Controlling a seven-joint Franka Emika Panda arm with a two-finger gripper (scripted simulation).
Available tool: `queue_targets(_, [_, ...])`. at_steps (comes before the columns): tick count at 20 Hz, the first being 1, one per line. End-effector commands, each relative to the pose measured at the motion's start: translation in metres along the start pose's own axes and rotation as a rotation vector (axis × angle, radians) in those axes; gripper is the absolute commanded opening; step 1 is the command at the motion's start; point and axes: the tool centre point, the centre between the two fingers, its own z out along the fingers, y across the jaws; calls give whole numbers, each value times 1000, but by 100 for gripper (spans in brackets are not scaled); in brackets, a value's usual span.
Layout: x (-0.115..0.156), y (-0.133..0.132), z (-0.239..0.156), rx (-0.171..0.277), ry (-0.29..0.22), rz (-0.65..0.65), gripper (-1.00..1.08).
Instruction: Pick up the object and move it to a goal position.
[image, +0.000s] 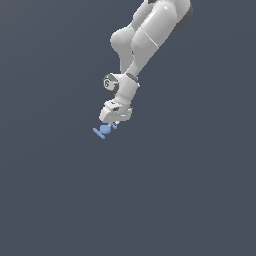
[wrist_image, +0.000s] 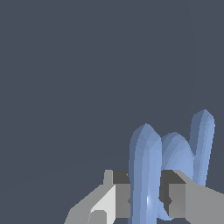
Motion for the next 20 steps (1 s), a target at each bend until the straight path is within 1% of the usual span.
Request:
queue_targets(1, [2, 4, 1, -1, -1, 1, -100])
queue_targets(5, [9, 18, 4, -2, -2, 0, -100])
queue_targets(9, [20, 37, 8, -3, -3, 0, -100])
queue_targets(20, [65, 114, 26, -5, -4, 1, -100])
